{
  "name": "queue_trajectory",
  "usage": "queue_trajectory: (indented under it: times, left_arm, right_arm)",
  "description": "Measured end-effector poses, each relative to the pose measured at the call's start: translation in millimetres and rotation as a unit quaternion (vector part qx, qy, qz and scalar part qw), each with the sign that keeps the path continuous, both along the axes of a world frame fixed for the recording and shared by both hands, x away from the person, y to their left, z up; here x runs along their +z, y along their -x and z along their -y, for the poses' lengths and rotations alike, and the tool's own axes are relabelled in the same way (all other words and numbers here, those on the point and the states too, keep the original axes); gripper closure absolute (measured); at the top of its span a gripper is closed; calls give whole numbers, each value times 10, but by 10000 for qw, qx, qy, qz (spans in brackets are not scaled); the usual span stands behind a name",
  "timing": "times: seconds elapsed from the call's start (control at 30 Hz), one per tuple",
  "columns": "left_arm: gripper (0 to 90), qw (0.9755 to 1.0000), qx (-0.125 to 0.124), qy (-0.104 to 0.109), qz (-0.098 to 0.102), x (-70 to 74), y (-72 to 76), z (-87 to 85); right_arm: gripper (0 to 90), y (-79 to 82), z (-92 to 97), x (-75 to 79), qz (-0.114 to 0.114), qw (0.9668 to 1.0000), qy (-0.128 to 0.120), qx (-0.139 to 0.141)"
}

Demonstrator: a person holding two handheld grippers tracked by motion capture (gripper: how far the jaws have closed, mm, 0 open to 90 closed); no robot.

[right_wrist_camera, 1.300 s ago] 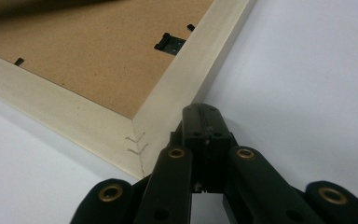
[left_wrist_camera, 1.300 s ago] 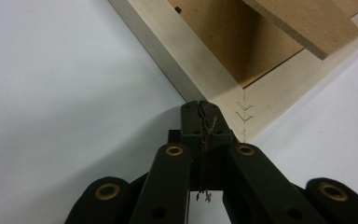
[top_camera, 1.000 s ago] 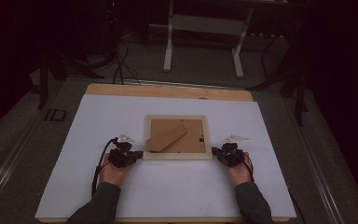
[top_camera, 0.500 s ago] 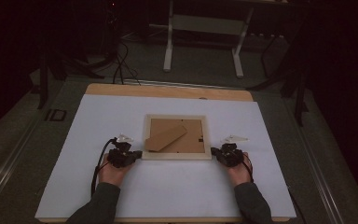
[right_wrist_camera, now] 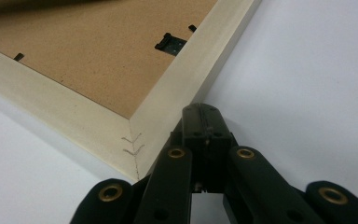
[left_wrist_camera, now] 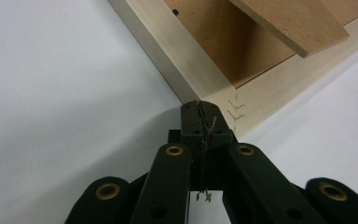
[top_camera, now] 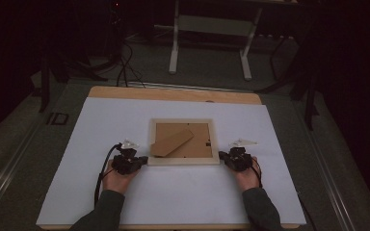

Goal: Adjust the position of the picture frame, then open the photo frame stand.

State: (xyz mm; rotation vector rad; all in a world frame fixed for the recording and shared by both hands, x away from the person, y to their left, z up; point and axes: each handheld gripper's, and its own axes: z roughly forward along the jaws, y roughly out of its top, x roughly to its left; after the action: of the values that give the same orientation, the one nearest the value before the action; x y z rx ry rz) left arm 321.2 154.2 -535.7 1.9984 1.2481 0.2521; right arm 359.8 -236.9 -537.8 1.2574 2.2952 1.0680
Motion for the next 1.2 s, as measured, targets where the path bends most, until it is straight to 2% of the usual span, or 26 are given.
queue_trajectory:
  times: [0.07, 0.53, 0.67, 0.93, 1.03, 1.2]
  left_arm:
    - [851, 9999, 95, -64, 27, -7, -10, 0]
    - [833, 9998, 169, -98, 59, -4, -16, -29]
    - [800, 9995, 285, -78, 101, 8, -19, -63]
    - [742, 9996, 258, 100, 107, 37, -3, -74]
    - [710, 9992, 279, 259, 130, 77, 14, -83]
    - [655, 9987, 292, 339, 224, 171, 25, -117]
  right_arm:
    - [900, -3, 0, 3, -2, 10000, 13, 23]
    - [896, -4, 3, 25, 47, 9999, 75, 54]
    - [884, -6, 26, 37, 77, 10000, 43, 35]
    - [881, -1, 23, 54, 119, 9999, 81, 76]
    - [879, -1, 36, 68, 141, 9999, 59, 76]
    - [876, -5, 68, 89, 177, 9998, -20, 41]
